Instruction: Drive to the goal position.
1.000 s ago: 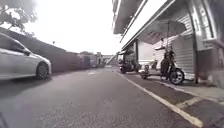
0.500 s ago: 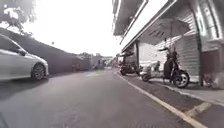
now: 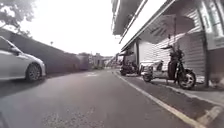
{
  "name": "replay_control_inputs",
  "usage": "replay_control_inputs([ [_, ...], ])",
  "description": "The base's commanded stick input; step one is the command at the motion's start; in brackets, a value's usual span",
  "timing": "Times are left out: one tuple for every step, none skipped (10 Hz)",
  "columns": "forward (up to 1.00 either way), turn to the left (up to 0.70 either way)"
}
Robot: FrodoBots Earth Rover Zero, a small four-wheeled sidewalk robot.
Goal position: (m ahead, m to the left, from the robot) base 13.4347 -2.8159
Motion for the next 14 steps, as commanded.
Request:
replay_control_inputs([
  [0.45,0.0],
  [0.45,0.0],
  [0.45,0.0],
  [0.45,0.0],
  [0.45,0.0],
  [0.45,0.0],
  [0.45,0.0],
  [0.45,0.0],
  [0.45,0.0],
  [0.45,0.0],
  [0.45,0.0],
  [0.45,0.0],
  [0.45,0.0],
  [0.45,0.0],
])
